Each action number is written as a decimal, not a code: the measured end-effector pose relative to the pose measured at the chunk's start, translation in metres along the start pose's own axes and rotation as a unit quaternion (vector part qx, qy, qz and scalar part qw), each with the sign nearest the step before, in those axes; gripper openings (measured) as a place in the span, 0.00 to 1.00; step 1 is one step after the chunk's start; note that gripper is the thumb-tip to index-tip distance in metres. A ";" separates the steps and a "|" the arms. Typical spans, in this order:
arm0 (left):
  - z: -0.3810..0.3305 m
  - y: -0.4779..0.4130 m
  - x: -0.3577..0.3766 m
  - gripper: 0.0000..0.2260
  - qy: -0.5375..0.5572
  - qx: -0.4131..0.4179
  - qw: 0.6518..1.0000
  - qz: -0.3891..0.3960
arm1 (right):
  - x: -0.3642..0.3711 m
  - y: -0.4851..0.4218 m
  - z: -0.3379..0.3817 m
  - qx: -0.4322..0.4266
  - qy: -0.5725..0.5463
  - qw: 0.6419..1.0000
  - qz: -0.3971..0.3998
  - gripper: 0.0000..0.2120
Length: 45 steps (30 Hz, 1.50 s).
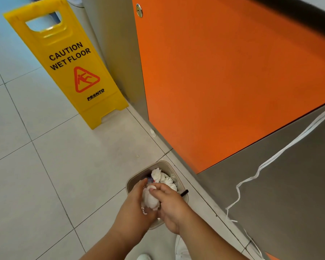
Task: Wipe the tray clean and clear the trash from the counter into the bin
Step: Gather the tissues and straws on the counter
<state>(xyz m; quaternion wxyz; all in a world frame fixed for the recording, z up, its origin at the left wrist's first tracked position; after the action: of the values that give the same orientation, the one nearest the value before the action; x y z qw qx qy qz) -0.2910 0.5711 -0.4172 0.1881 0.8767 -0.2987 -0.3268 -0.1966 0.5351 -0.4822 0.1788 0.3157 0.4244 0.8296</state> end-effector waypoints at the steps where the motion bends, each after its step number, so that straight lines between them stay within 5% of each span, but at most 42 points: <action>1: 0.000 0.000 -0.001 0.31 -0.002 -0.001 1.000 0.005 | -0.004 -0.002 0.001 0.001 0.001 1.000 -0.024 0.06; 4: 0.002 0.000 -0.009 0.30 -0.023 -0.011 1.000 0.002 | -0.021 -0.011 0.002 0.002 0.035 0.995 -0.098 0.07; 10: 0.007 0.003 -0.031 0.26 -0.041 -0.013 0.999 -0.013 | -0.031 0.003 0.018 -0.010 0.069 0.992 -0.104 0.22; 18: -0.034 0.046 -0.086 0.23 -0.099 0.010 0.995 -0.023 | -0.012 0.086 0.070 -0.080 0.174 0.973 -0.127 0.08; 32: -0.209 0.137 -0.174 0.16 -0.095 0.193 0.976 -0.023 | 0.045 0.363 0.213 -0.312 0.154 0.930 -0.116 0.09; 45: -0.352 0.174 -0.136 0.16 -0.113 0.347 0.930 0.046 | -0.046 0.522 0.251 -0.395 0.061 0.882 -0.251 0.10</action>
<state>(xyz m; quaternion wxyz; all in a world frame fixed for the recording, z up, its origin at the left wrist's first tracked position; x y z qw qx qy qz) -0.2019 0.5756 -0.0117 -0.1478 0.8298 -0.4531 -0.2903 -0.0084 0.3567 0.0376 0.4643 0.0506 0.1364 0.8736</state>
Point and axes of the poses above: each hand's wrist, its own y-axis away from the middle knuckle, its own x-axis out of the palm, z = x × y, the point moved 2 cm from there along -y, towards the middle knuckle, and after that the axes turned 1 degree about -y, right-handed, at the moved point
